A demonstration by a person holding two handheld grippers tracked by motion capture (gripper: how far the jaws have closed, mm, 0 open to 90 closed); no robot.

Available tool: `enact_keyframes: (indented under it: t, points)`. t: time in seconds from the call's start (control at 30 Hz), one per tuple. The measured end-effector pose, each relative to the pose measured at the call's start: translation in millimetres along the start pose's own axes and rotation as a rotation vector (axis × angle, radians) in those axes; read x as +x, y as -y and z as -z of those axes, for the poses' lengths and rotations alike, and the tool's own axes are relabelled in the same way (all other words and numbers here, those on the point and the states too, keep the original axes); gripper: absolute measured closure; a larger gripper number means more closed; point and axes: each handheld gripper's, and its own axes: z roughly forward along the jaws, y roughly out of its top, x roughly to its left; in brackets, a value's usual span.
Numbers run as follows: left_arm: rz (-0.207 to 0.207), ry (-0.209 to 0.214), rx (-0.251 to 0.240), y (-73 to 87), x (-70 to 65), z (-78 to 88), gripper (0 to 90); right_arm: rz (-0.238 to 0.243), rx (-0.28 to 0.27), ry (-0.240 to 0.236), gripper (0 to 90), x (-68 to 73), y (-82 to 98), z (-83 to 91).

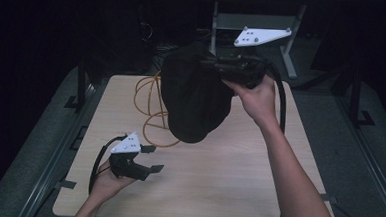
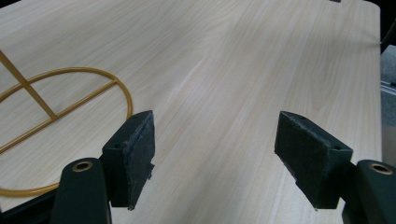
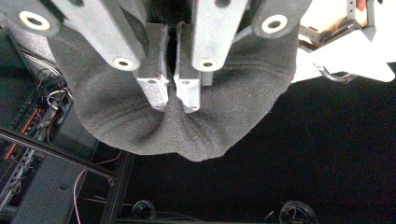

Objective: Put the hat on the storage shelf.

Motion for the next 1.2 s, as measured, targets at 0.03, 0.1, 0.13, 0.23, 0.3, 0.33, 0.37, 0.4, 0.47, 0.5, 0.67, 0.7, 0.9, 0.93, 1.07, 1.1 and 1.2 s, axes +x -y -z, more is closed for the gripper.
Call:
enact_keyframes:
  t: [0.03, 0.1, 0.13, 0.23, 0.3, 0.33, 0.37, 0.4, 0.47, 0.5, 0.67, 0.7, 0.9, 0.93, 1.07, 1.1, 1.2]
  points:
    - [0.007, 0.001, 0.003, 0.4, 0.3, 0.7, 28.0, -0.001, 0.002, -0.004, 85.3, -0.5, -1.5, -3.2]
    - [0.012, -0.001, -0.002, 1.2, 1.8, 1.7, 28.0, 0.004, 0.010, -0.008, 85.2, -1.4, -5.3, -9.5]
    - [0.014, -0.002, -0.004, 1.7, 2.6, 1.9, 27.9, 0.005, 0.013, -0.010, 85.2, -1.7, -7.4, -12.2]
    - [0.019, -0.003, -0.005, 3.0, 4.5, 3.2, 27.8, 0.015, 0.026, -0.022, 85.2, -3.3, -14.8, -20.8]
    - [0.010, -0.003, 0.000, 3.4, 6.5, 4.7, 27.8, 0.017, 0.034, -0.027, 85.2, -3.1, -20.7, -26.5]
    - [0.013, -0.005, 0.003, 3.5, 7.1, 5.9, 27.7, 0.020, 0.039, -0.030, 85.2, -3.1, -23.8, -29.3]
    - [0.010, -0.005, 0.002, 3.7, 7.6, 6.5, 27.6, 0.020, 0.044, -0.034, 85.2, -2.9, -27.7, -33.1]
    - [0.009, -0.007, -0.001, 3.9, 8.2, 7.1, 27.6, 0.024, 0.046, -0.035, 85.2, -3.1, -30.0, -35.4]
    - [0.014, -0.008, -0.005, 4.3, 9.0, 7.8, 27.5, 0.024, 0.063, -0.040, 85.2, -3.8, -36.0, -42.3]
    - [0.016, -0.007, -0.006, 4.4, 9.5, 7.9, 27.3, 0.025, 0.071, -0.038, 85.2, -4.1, -38.8, -46.3]
    - [0.021, -0.007, -0.012, 3.8, 9.3, 8.2, 27.1, 0.026, 0.109, -0.058, 85.2, -5.5, -48.8, -66.6]
    - [0.026, -0.005, -0.014, 3.8, 9.2, 8.2, 27.1, 0.028, 0.108, -0.060, 85.2, -5.9, -49.7, -70.3]
    - [0.025, -0.012, -0.013, 3.7, 11.0, 10.1, 26.8, 0.009, 0.118, -0.082, 85.1, -7.2, -52.7, -90.8]
    - [0.026, -0.012, -0.014, 3.6, 11.3, 10.2, 26.7, 0.009, 0.122, -0.087, 85.0, -7.5, -52.9, -94.2]
    - [0.027, -0.011, -0.019, 3.2, 10.9, 10.2, 26.6, -0.009, 0.124, -0.100, 84.9, -10.1, -52.7, -107.2]
    - [0.026, -0.011, -0.018, 3.1, 10.9, 10.3, 26.6, -0.013, 0.126, -0.107, 84.8, -11.0, -52.2, -110.5]
    - [0.030, -0.011, -0.026, 3.0, 11.1, 10.7, 26.6, -0.035, 0.137, -0.121, 84.7, -12.9, -49.9, -120.7]
